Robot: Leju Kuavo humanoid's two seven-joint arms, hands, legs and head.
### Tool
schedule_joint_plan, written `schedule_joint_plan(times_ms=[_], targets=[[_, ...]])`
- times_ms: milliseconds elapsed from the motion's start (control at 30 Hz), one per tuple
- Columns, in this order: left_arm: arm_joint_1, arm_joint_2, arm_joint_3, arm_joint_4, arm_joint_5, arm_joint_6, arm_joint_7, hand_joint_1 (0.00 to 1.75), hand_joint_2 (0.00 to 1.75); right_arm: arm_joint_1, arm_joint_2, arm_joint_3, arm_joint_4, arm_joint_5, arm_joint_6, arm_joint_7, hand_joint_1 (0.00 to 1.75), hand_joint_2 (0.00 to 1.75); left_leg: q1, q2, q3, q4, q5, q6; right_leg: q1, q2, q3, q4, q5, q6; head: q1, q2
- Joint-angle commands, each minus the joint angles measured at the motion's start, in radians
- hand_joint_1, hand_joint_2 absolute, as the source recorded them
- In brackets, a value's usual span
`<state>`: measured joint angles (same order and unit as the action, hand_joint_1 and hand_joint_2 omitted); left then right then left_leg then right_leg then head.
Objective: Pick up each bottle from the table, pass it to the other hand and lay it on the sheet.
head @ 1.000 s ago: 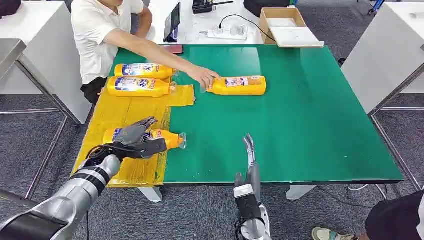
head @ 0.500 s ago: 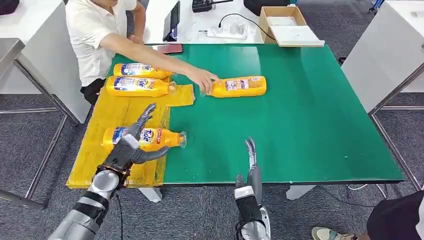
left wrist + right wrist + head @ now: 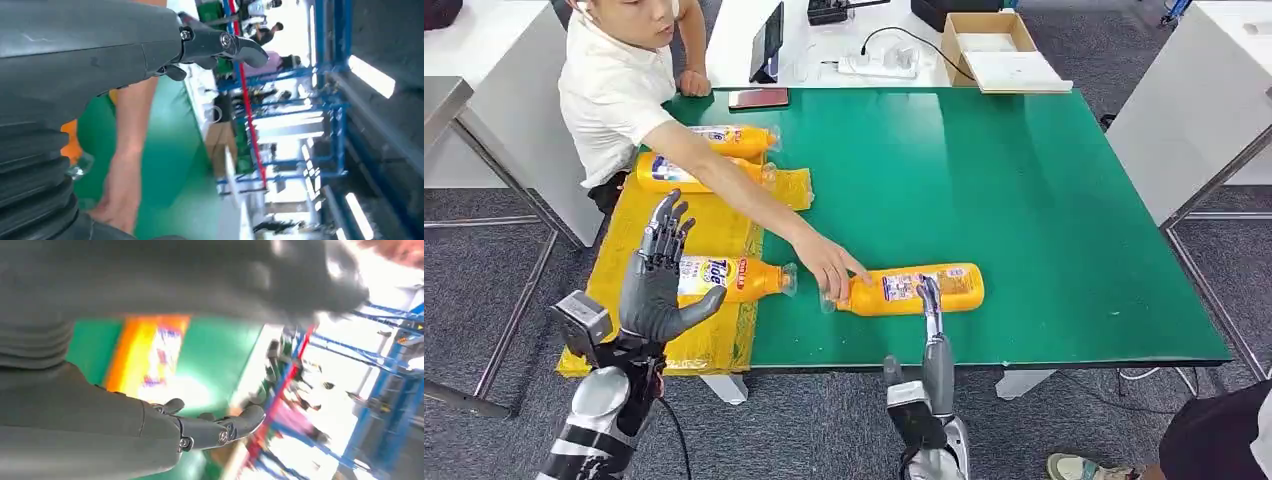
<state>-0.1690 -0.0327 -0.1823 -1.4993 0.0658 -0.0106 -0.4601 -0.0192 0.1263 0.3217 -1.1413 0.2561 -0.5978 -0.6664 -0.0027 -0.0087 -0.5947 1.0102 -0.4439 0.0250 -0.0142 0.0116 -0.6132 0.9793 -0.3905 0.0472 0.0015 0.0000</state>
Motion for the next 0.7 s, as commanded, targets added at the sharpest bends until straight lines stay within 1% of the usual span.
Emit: schedule_joint_plan(times_ms=[33, 67, 100, 133, 167, 200, 233, 367, 400, 467, 500, 533, 567, 600, 667, 700], targets=[[0.157, -0.059, 0.013, -0.146, 0.04, 0.149, 0.003, 0.0, 1.75, -0.025, -0.043, -0.333, 0.063, 0.522, -0.1, 0.063, 0.0, 1.75, -0.001, 0.0, 0.005, -0.002, -0.002, 0.0, 0.0, -0.001, 0.005, -0.002, -0.002, -0.001, 0.001, 0.0], [0.166, -0.062, 0.019, -0.146, 0.038, 0.158, 0.0, 0.0, 1.75, -0.021, -0.045, -0.347, 0.048, 0.547, -0.1, 0.081, 0.0, 1.75, -0.001, 0.0, 0.005, -0.002, -0.002, 0.0, -0.001, -0.001, 0.005, -0.002, -0.002, -0.001, 0.001, 0.0], [0.172, -0.065, 0.025, -0.14, 0.021, 0.177, -0.005, 0.0, 1.75, -0.022, -0.049, -0.366, 0.038, 0.608, -0.1, 0.117, 0.0, 1.75, -0.001, 0.001, 0.004, -0.002, -0.002, -0.001, 0.0, 0.0, 0.004, -0.001, -0.002, -0.001, 0.0, 0.0], [0.173, -0.069, 0.029, -0.131, 0.002, 0.192, -0.002, 0.0, 1.75, -0.034, -0.069, -0.36, 0.059, 0.672, -0.1, 0.181, 0.0, 1.75, -0.001, 0.002, 0.005, -0.001, -0.003, -0.001, 0.0, 0.0, 0.005, -0.001, -0.002, -0.002, -0.001, 0.0], [0.172, -0.073, 0.032, -0.126, 0.002, 0.194, -0.002, 0.0, 1.75, -0.045, -0.081, -0.357, 0.075, 0.684, -0.098, 0.209, 0.0, 1.75, -0.003, 0.0, 0.004, -0.001, -0.002, 0.0, -0.002, -0.002, 0.003, -0.001, -0.002, -0.001, 0.0, 0.0], [0.17, -0.075, 0.033, -0.12, 0.002, 0.195, -0.002, 0.0, 1.75, -0.057, -0.091, -0.351, 0.091, 0.675, -0.1, 0.213, 0.0, 1.75, -0.001, -0.002, 0.004, -0.001, -0.002, 0.0, -0.001, -0.004, 0.005, -0.002, -0.002, -0.001, 0.002, 0.0], [0.17, -0.075, 0.033, -0.12, 0.002, 0.195, -0.002, 0.0, 1.75, -0.057, -0.091, -0.351, 0.091, 0.675, -0.1, 0.213, 0.0, 1.75, -0.001, -0.004, 0.001, 0.0, -0.001, 0.0, -0.001, -0.003, 0.003, -0.001, -0.001, -0.001, 0.0, 0.0], [0.167, -0.076, 0.032, -0.121, 0.001, 0.195, -0.002, 0.0, 1.75, -0.059, -0.09, -0.351, 0.092, 0.675, -0.1, 0.213, 0.0, 1.75, -0.001, -0.001, 0.002, -0.001, -0.002, 0.0, -0.001, -0.002, 0.003, -0.001, -0.001, -0.001, 0.0, 0.0], [0.166, -0.078, 0.034, -0.121, 0.001, 0.196, 0.003, 0.0, 1.75, -0.064, -0.09, -0.349, 0.109, 0.699, -0.1, 0.239, 0.0, 1.75, -0.001, -0.001, 0.002, 0.0, -0.002, 0.0, -0.001, -0.001, 0.003, -0.001, -0.001, -0.001, 0.0, 0.0], [0.167, -0.08, 0.033, -0.122, 0.0, 0.197, 0.004, 0.0, 1.75, -0.071, -0.094, -0.347, 0.118, 0.698, -0.1, 0.242, 0.0, 1.75, -0.002, -0.002, 0.001, -0.001, -0.001, 0.0, -0.001, -0.002, 0.002, -0.001, -0.001, 0.0, 0.0, 0.0], [0.167, -0.083, 0.033, -0.123, 0.0, 0.197, 0.005, 0.0, 1.75, -0.091, -0.114, -0.326, 0.156, 0.72, -0.1, 0.277, 0.0, 1.75, -0.001, -0.001, 0.003, -0.001, -0.002, -0.001, 0.0, -0.001, 0.004, -0.001, -0.001, -0.001, 0.0, 0.0], [0.164, -0.082, 0.026, -0.124, -0.003, 0.194, 0.006, 0.0, 1.75, -0.119, -0.132, -0.308, 0.19, 0.725, -0.093, 0.298, 0.0, 1.75, -0.001, -0.001, 0.002, -0.001, -0.002, 0.0, -0.001, -0.001, 0.003, -0.001, -0.001, -0.001, 0.0, 0.0], [0.161, -0.08, 0.018, -0.125, -0.013, 0.194, 0.004, 0.0, 1.75, -0.139, -0.139, -0.299, 0.209, 0.719, -0.085, 0.298, 0.0, 1.75, -0.002, -0.001, 0.0, 0.0, -0.001, 0.0, -0.001, -0.001, 0.001, -0.001, 0.0, 0.0, 0.0, 0.0], [0.157, -0.076, 0.007, -0.124, -0.031, 0.199, 0.0, 0.0, 1.75, -0.16, -0.145, -0.285, 0.231, 0.699, -0.063, 0.298, 0.0, 1.75, -0.001, 0.0, 0.003, -0.001, -0.002, 0.0, 0.0, 0.0, 0.004, -0.002, -0.001, -0.001, 0.0, 0.0], [0.15, -0.073, -0.009, -0.127, -0.052, 0.208, -0.007, 0.0, 1.75, -0.194, -0.153, -0.26, 0.258, 0.706, -0.047, 0.315, 0.0, 1.75, -0.001, 0.001, 0.0, 0.0, -0.001, 0.0, -0.001, 0.001, 0.001, -0.001, 0.0, 0.0, 0.0, 0.0], [0.148, -0.072, -0.011, -0.127, -0.054, 0.209, -0.007, 0.0, 1.75, -0.203, -0.156, -0.253, 0.268, 0.717, -0.049, 0.33, 0.0, 1.75, -0.001, 0.002, 0.002, 0.0, -0.002, 0.0, 0.0, 0.001, 0.003, -0.001, -0.001, -0.001, 0.0, 0.0]])
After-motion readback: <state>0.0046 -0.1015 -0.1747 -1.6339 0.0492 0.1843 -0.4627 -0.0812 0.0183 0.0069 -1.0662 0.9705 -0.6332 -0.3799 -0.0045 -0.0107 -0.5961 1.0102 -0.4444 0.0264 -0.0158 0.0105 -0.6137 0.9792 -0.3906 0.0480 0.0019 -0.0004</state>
